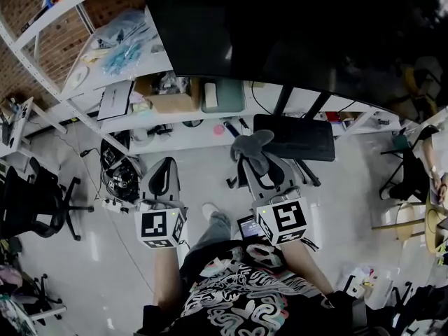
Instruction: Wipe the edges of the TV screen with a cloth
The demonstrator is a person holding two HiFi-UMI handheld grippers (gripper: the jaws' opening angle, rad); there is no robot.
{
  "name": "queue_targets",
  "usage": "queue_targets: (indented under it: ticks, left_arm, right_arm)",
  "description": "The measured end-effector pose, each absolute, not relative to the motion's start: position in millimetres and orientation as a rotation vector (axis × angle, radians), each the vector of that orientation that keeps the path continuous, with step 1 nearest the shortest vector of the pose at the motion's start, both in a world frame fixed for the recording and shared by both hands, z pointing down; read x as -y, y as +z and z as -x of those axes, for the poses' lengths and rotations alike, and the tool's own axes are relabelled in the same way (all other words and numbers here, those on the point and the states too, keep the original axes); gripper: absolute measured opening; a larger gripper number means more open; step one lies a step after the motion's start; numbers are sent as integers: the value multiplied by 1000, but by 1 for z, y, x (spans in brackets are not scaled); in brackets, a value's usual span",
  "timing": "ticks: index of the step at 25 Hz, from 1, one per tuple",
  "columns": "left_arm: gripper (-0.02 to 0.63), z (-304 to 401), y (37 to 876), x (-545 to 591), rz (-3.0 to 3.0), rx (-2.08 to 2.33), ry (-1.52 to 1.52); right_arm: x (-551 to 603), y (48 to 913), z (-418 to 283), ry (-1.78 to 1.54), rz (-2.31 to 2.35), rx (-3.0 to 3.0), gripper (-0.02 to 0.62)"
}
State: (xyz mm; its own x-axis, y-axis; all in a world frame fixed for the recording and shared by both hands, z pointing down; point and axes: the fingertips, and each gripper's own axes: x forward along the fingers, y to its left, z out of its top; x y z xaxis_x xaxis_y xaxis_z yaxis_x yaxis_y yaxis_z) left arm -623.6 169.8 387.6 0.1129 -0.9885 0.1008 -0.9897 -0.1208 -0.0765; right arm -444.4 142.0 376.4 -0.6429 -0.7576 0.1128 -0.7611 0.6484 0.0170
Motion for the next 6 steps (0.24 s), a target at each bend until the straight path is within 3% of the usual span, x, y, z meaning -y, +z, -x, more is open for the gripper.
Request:
queue_targets:
  ticks: [6]
  left_arm:
    - [25, 606, 392, -176, -2356, 2050, 216]
  right_arm:
    - [-153, 377, 434, 40, -1275, 2747, 141]
